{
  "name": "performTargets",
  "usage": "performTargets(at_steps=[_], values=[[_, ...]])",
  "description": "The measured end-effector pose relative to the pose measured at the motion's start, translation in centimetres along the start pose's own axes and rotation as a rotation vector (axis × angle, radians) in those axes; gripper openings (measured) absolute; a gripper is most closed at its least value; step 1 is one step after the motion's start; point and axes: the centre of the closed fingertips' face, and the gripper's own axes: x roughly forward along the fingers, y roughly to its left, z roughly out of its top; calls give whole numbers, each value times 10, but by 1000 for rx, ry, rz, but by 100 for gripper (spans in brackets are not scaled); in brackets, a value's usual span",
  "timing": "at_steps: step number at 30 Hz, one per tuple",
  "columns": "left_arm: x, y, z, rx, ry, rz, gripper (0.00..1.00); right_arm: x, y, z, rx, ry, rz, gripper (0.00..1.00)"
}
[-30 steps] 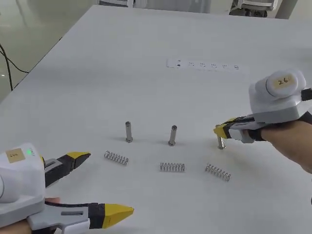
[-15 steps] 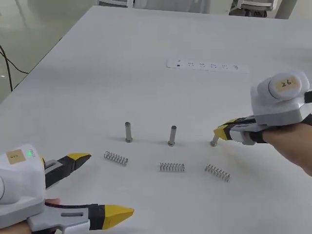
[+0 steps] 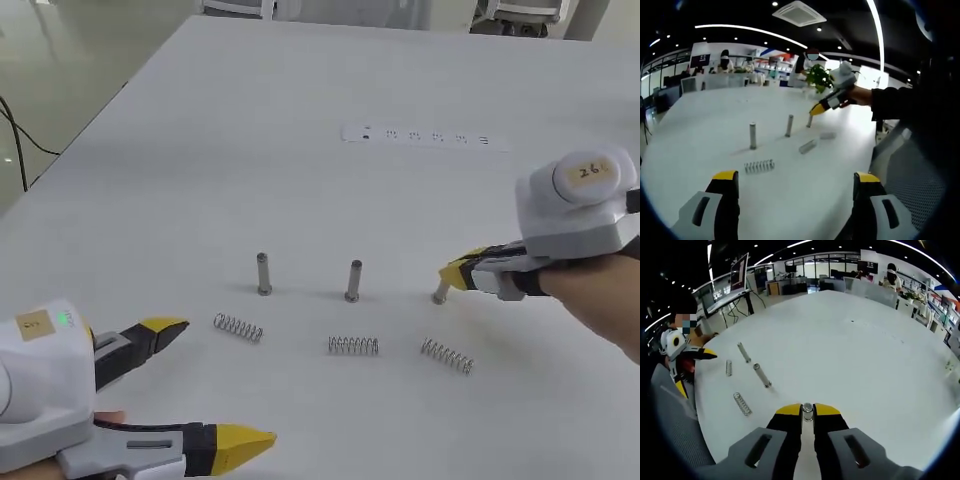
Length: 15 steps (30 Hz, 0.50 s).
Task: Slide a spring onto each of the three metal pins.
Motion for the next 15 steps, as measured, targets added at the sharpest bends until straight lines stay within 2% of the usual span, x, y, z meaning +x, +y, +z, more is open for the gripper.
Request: performTargets(at_steps=[8,11,15], values=[[-1,0,1,4,1,1,91,2,3,0,-55,-3,6,5],[-1,0,2,5,1,2,91,4,5,-7,-79,22,11,6],[-2,0,2,5,1,4,91,6,7,-10,-89,27,14,8]])
